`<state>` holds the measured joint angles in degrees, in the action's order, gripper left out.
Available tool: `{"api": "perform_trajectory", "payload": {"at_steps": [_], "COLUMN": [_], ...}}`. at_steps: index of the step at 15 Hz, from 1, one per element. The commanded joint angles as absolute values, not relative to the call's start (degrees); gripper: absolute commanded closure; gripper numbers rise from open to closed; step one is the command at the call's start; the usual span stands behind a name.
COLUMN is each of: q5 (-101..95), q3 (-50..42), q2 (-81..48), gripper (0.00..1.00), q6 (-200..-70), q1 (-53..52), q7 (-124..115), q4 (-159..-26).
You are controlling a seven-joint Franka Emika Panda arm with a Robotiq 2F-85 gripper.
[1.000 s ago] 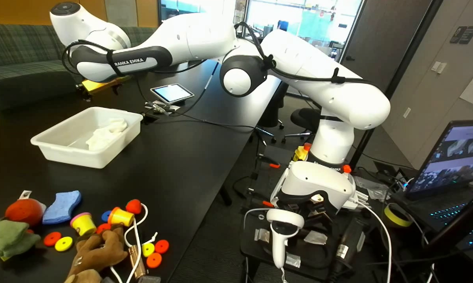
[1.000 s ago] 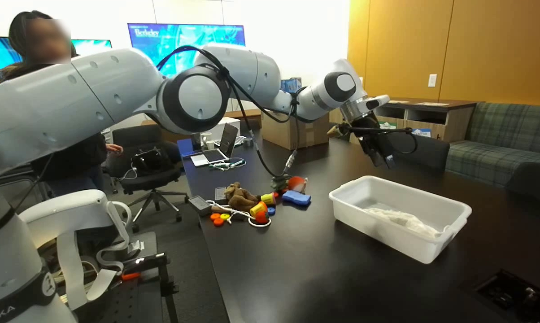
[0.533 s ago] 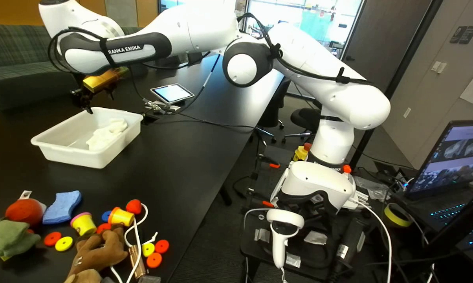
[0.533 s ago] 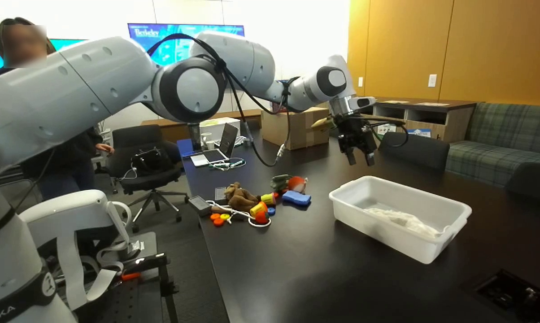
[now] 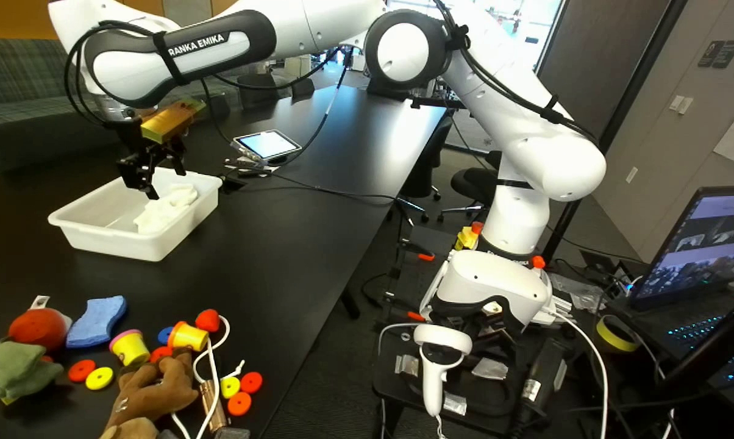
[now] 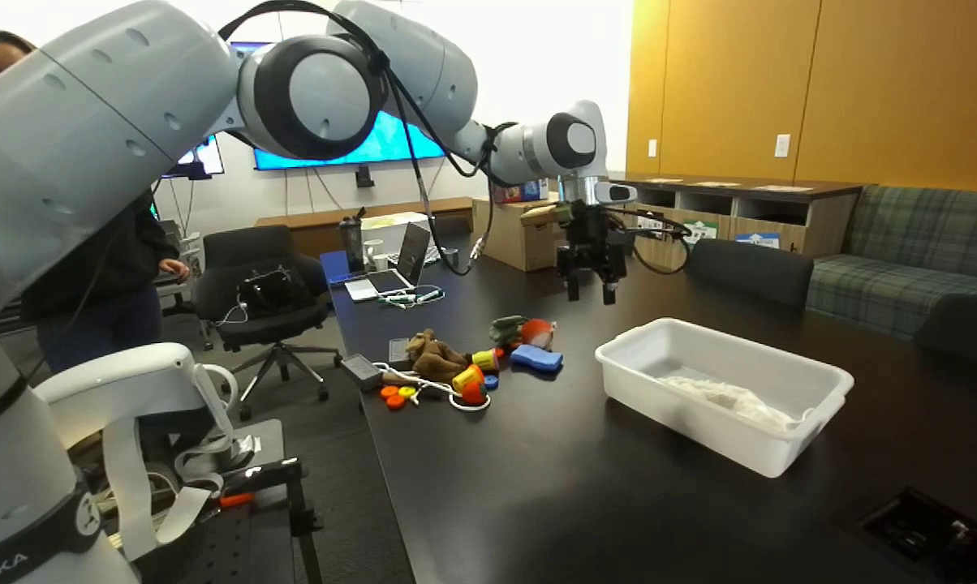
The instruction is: Use the white towel to slide the things on the counter to the left and then put the towel in the white bin
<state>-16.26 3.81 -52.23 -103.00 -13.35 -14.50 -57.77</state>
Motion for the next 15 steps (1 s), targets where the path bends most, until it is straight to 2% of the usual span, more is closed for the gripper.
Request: {"api": "perform_trajectory", "payload": {"at_steps": [1,10,11,15], "q5": [-14.7,-8.37,-9.77,-9.72], "q3": [6.86,6.0,4.93,4.66], "q2": [-43.23,-29.18,-35.41,-34.91], "gripper": [0.0,0.0,0.0,0.0], "q6": [-104.64,-115.99,-111.49,-111.88], "q1": [-11.38,-8.14,-10.49,-10.34], "q7": [-10.6,-6.54,-8.69,-8.52], "q4": [-71.79,-95.91,-87.22,-88.49]}}
